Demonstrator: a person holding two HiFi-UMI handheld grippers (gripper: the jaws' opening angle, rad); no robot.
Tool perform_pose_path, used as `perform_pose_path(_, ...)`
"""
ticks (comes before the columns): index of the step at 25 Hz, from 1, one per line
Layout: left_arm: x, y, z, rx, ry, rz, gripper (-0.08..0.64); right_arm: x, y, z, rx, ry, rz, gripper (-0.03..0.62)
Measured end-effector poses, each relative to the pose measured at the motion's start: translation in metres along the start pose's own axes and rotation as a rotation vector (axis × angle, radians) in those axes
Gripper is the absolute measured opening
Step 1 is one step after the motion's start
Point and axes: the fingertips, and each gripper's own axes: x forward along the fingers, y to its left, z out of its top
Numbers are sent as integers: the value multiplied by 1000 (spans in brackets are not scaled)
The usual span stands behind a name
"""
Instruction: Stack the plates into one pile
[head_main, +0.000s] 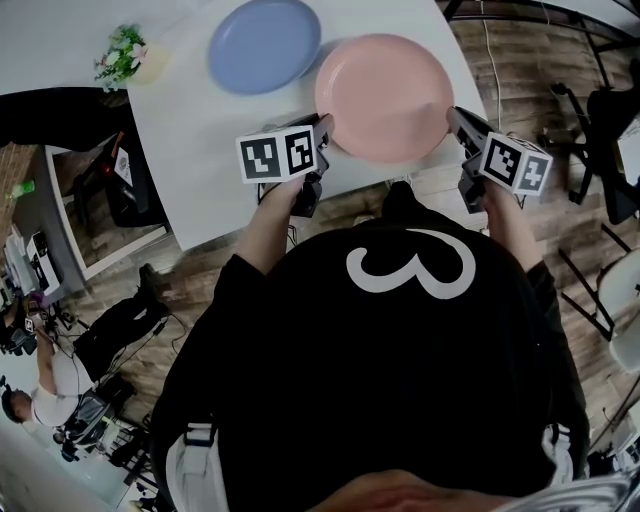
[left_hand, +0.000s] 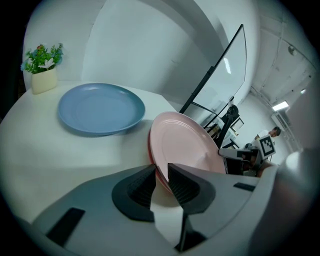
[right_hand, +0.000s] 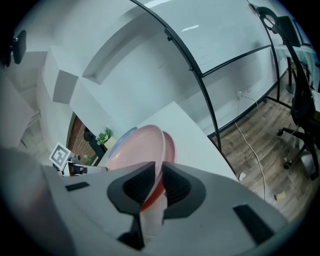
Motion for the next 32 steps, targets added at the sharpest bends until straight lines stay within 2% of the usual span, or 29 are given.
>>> perform_pose_path(11,6,-1,-2,-3,1,8,78,4,-9,-6,2,37,-34,48)
perform_pose_path(18,8,-2,-2,14,-6,21,78,4,-10,-5,-4,41,-23,49)
perform_pose_path(25,7,0,-2,47,-9,38,94,6,-6,-1,-51,44,-4,147)
perform_pose_path(32,9,4,0,32,-18,52,121,6,-19,20,-103,28,-19,160)
